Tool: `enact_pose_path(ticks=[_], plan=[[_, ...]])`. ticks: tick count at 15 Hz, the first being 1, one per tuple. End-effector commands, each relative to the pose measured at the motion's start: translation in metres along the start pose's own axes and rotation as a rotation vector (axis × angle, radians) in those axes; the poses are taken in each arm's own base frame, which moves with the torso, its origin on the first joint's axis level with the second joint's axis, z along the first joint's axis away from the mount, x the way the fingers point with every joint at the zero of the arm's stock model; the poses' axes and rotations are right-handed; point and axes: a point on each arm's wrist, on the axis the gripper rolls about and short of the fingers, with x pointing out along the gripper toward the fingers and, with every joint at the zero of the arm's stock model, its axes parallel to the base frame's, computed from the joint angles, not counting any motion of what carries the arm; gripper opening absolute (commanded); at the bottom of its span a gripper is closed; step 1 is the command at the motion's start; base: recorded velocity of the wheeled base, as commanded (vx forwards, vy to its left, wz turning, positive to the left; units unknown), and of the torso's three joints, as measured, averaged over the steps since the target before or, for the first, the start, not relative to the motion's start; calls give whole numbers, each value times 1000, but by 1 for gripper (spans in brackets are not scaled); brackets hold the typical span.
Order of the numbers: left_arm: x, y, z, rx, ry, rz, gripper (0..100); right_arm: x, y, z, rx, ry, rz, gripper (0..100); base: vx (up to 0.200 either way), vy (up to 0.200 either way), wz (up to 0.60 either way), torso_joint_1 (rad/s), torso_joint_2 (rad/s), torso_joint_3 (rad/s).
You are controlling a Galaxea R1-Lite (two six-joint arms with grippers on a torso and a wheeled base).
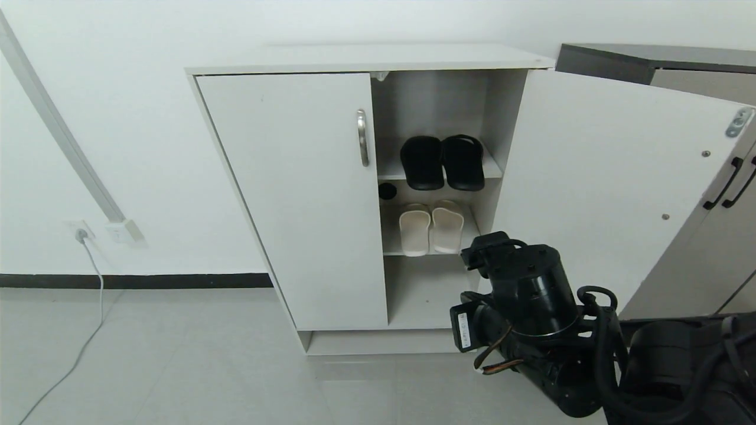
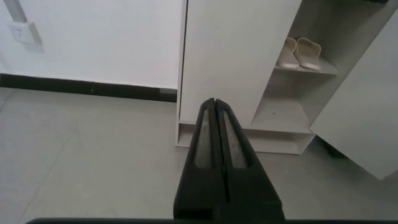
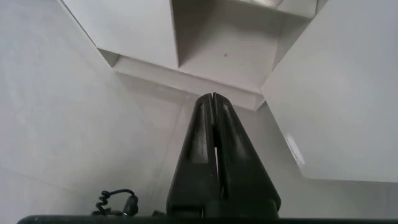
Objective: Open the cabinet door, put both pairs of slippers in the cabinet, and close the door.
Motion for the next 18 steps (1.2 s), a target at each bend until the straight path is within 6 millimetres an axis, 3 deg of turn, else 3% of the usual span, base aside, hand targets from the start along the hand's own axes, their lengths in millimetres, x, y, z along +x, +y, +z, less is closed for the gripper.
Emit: enact_pose_path(ticks=[1,8,18], plan=[[0,0,0,0,-1,1,0,0,1,0,0,-1,3,0,0,0,0,61,-525,-378],[0,0,1,0,-4,0,0,0,1,-1,-1,-1,1,0,0,0,0,93,-489,-351],[0,0,0,0,-2,0,0,0,1,-1,-2,1,1,0,0,0,0,173,-486,-319]])
